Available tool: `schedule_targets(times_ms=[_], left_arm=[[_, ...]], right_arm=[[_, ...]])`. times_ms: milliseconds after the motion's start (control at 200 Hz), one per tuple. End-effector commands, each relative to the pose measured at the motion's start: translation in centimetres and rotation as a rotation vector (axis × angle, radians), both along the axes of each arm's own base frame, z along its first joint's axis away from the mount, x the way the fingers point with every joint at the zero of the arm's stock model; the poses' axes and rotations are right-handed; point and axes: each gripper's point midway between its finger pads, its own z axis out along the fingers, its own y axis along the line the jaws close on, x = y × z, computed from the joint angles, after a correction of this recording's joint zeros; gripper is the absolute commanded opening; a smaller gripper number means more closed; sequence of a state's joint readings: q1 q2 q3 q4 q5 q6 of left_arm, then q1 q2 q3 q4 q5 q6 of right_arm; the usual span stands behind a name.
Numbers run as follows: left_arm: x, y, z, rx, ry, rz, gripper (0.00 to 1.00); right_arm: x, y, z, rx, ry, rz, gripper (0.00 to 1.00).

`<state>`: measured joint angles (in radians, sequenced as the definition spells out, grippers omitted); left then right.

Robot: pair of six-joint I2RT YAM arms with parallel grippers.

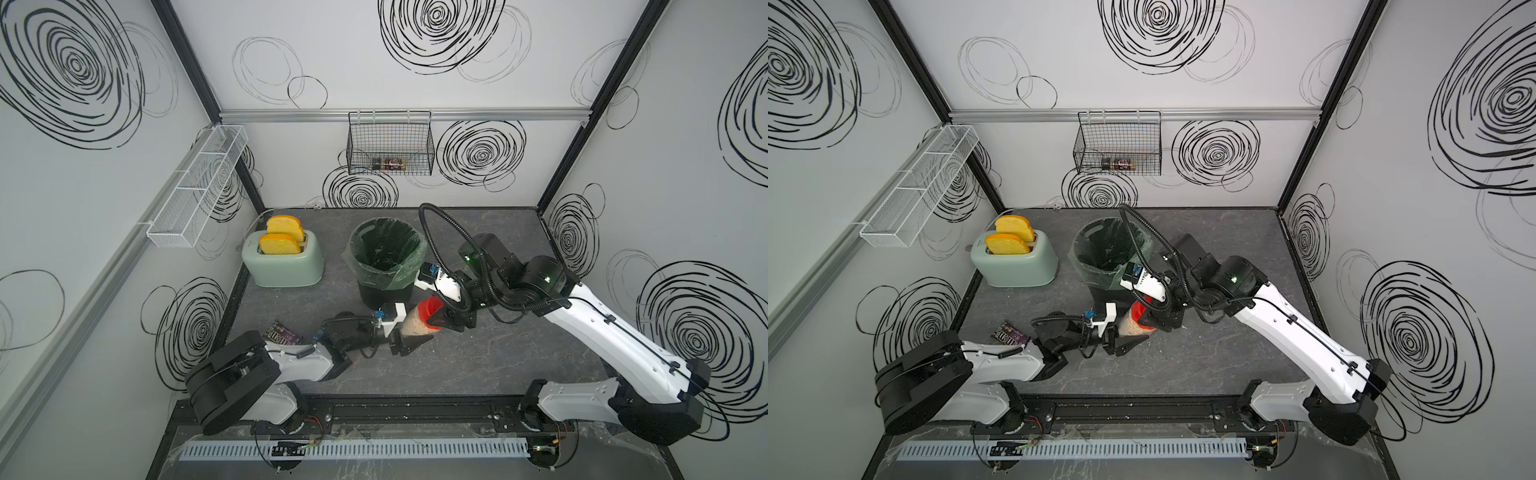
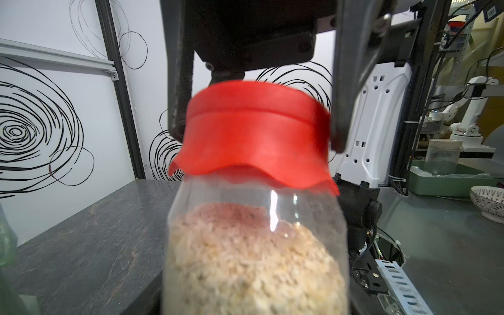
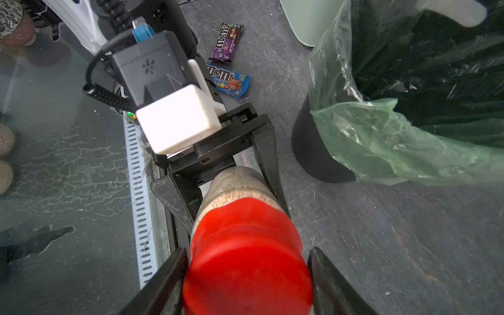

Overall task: Empty expired oatmeal from jars
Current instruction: Unscrew the lid from the jar.

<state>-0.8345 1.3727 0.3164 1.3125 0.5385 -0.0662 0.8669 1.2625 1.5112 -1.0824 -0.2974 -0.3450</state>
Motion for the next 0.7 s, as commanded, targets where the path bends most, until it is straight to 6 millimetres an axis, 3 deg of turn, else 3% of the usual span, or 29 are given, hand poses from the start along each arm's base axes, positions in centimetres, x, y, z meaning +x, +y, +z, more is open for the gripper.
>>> schedule_targets(times_ms=[0, 130, 250, 320, 475, 600, 695], left_arm=[[-1.4, 1.7, 7.1, -0.217, -0.188, -0.015, 0.43], [-1.3, 1.6, 6.9, -0.207, -0.189, -0.019, 0.43], [-1.2, 1.6, 7.3, -0.215, -0.203, -0.008, 0.43], [-1.0, 1.7, 7.4, -0.221, -0.216, 0.02, 0.43], [-0.6, 1.8, 7.8, -0.247, -0.232, 0.056, 0.4], [-0.5, 1.7, 7.8, -0.261, -0.228, 0.056, 0.39], [-0.5, 1.7, 7.8, -0.261, -0.234, 0.063, 0.38]], right_arm=[[1.2, -3.2, 0.0, -0.085, -0.092, -0.046, 0.26], [1.0, -3.6, 0.2, -0.082, -0.123, -0.034, 0.26], [0.8, -2.7, -0.3, -0.081, -0.101, -0.02, 0.3], [0.4, -1.9, -0.6, -0.089, -0.093, -0.007, 0.39], [0.4, -1.1, -0.7, -0.111, -0.087, -0.021, 0.7], [0.8, -1.1, 0.7, -0.068, -0.118, -0.055, 0.97], [0.9, -1.2, 1.6, -0.047, -0.127, -0.075, 0.98]])
